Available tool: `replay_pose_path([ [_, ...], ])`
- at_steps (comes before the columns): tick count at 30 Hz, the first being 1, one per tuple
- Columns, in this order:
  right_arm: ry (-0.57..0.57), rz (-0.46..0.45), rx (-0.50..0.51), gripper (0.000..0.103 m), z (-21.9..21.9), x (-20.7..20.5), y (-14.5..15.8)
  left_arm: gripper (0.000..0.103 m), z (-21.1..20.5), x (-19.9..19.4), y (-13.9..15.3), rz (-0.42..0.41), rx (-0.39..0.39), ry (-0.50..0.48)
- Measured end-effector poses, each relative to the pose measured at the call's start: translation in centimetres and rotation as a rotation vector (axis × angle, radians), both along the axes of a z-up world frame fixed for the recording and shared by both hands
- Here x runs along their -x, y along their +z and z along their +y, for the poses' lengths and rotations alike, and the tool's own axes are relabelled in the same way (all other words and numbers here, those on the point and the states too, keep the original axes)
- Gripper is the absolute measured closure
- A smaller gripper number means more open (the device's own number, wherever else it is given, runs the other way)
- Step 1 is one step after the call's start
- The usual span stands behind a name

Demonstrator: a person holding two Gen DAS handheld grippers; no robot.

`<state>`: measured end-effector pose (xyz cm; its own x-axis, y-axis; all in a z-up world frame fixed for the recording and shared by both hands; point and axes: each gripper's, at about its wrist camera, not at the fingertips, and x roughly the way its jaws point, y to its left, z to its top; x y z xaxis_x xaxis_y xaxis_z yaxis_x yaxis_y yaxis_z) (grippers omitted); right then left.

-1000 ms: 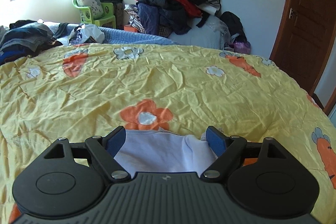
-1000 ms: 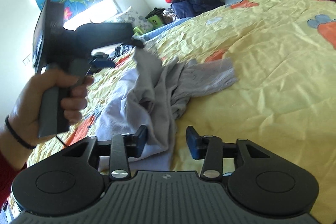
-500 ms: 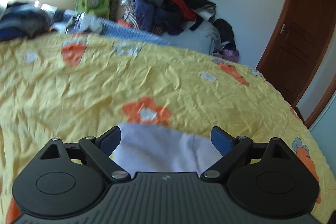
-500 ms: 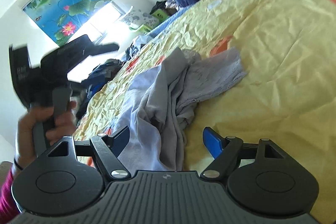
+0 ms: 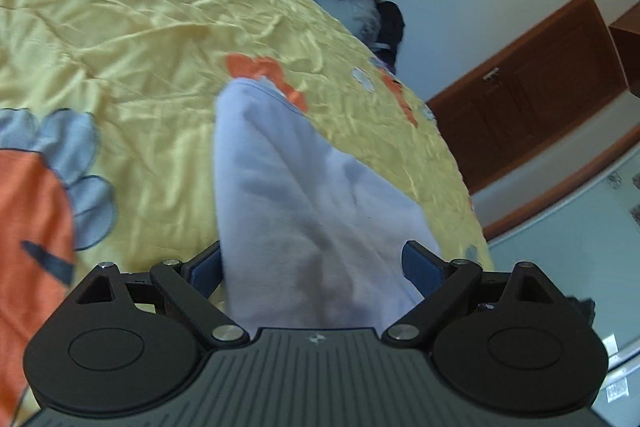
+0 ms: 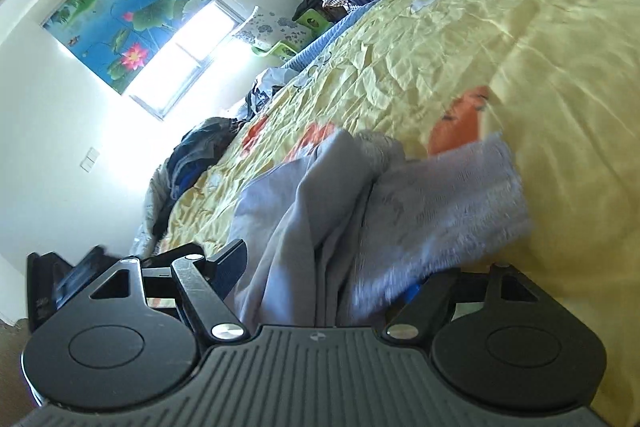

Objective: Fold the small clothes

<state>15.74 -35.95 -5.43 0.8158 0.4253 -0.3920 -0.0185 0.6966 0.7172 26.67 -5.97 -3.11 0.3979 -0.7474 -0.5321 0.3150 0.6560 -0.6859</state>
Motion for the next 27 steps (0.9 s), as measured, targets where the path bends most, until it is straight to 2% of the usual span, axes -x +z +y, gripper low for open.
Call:
replay_pose_path([
  [2,0.009,-0.003,0.014,0.027,0.3,-0.9,0.1,0.01,-0.6,-0.5,-0.5,-0.012,0.0,0.003],
  [4,0.02,-0.007,0.029,0.027,0.6,-1.7,0.1,0.01,-0.5,-1.0,-1.0,-0.016,0.046,0.02],
  [6,0.011,-0.003,0.042,0.036,0.6,-2.3,-0.1,0.01,-0.1,-1.7,-1.5,-0.01,0.096,0.042],
  [7,0.004,0.005,0.041,0.045,0.5,-2.5,-0.2,0.011,0.1,-1.8,-1.6,-0.011,0.113,0.048],
  [8,-0.004,0.016,0.033,0.056,0.3,-2.7,-0.4,0.017,0.1,-1.8,-1.6,-0.02,0.117,0.051],
  [9,-0.011,0.024,0.02,0.062,0.0,-2.8,-0.6,0.025,0.1,-1.6,-1.5,-0.037,0.1,0.05],
  [10,-0.018,0.028,0.001,0.068,-0.3,-2.8,-0.9,0.049,-0.1,-1.4,-1.5,-0.051,0.068,0.043],
  [11,-0.024,0.027,-0.017,0.072,-0.6,-2.6,-1.2,0.067,-0.4,-1.4,-1.6,-0.06,0.019,0.035],
  [12,-0.028,0.026,-0.025,0.073,-0.8,-2.5,-1.4,0.071,-0.5,-1.2,-1.7,-0.068,-0.015,0.039],
  [14,-0.036,0.024,-0.023,0.075,-0.6,-2.3,-1.4,0.079,-0.1,-1.1,-1.8,-0.077,0.002,0.05],
  [17,-0.041,0.015,-0.022,0.077,0.0,-2.4,-1.1,0.083,0.5,-0.6,-1.2,-0.103,-0.004,0.063],
  [22,-0.01,-0.023,-0.044,0.079,0.8,-2.7,0.4,0.084,0.8,0.9,1.7,-0.219,-0.072,0.06],
  [25,0.006,-0.051,-0.041,0.079,1.5,-3.3,1.5,0.084,1.3,0.5,3.5,-0.273,-0.098,0.077],
  [27,0.006,-0.065,-0.016,0.079,1.8,-4.0,2.2,0.084,1.5,-0.4,4.2,-0.282,-0.116,0.093],
])
